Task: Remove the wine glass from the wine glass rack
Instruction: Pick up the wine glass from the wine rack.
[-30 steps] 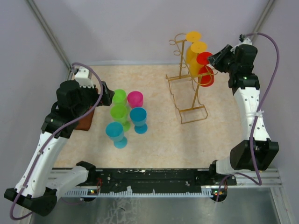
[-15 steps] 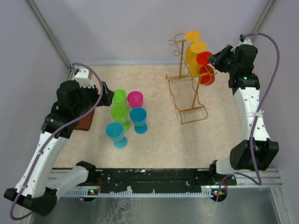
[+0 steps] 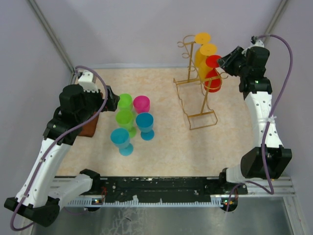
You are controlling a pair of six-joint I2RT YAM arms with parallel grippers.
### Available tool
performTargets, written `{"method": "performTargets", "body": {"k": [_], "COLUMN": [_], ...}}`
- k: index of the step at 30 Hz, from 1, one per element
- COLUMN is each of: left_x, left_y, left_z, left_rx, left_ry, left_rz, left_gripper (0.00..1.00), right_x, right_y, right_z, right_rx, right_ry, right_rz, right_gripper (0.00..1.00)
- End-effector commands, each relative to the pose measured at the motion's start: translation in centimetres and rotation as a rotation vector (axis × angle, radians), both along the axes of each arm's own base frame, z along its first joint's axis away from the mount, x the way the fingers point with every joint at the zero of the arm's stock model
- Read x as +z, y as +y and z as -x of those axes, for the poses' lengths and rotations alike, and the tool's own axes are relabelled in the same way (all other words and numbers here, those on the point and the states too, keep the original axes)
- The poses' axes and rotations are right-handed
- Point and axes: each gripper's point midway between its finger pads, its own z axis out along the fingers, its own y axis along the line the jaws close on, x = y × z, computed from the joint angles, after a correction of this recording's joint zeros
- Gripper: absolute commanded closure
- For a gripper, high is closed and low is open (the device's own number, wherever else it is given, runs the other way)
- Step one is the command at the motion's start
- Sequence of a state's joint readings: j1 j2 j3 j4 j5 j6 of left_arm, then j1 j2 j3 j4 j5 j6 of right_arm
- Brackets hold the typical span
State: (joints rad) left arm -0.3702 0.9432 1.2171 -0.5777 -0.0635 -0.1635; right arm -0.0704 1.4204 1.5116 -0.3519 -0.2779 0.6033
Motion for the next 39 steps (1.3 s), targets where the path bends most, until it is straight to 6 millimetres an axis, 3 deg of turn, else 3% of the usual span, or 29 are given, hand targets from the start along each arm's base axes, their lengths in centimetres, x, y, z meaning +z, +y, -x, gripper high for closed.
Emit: {"method": "performTargets", "body": {"k": [1,5,10,19,27,35,39], "left_x": [0.8,0.9,0.8,0.9,1.0,1.3,1.4], "left_y": [0.1,0.2,0.1,0.0,-0.1,0.0,-0.1], "left_z": [0.2,0.2,0.1,0.1,0.3,0.4,0.4], "left_rx": [0.006,0.007,0.006,0.0,-0.003,-0.002,-0.005], "left_ry": [-0.015,-0.018,-0.016,-0.018,-0.019,-0.027,-0.03], "left_rz": [0.015,0.014,0.015,0.023,0.029,0.032,0.034], "left_gripper": [0.01,0.01,0.01,0.01,0.01,0.01,0.01], "right_x": [3.7,3.7,4.0,5.9,7.5,9.1,9.0], "right_y": [-0.8,-1.0,-1.3,-1.7,-1.8,-3.0,-3.2], "right_z": [0.9,1.0,1.0,1.5,0.9,0.6,0.6], "right_rx": [-0.024,-0.031,-0.047,-0.074,-0.086,-0.162,-0.171], "right_ry": [-0.103,-0.097,-0.101,-0.149,-0.206,-0.268,-0.275], "right_rz": [0.045,0.057,0.068,0.07,0.05,0.058,0.06], "right_gripper": [0.71,0.7,0.9,1.0,1.0,1.0,1.0]}}
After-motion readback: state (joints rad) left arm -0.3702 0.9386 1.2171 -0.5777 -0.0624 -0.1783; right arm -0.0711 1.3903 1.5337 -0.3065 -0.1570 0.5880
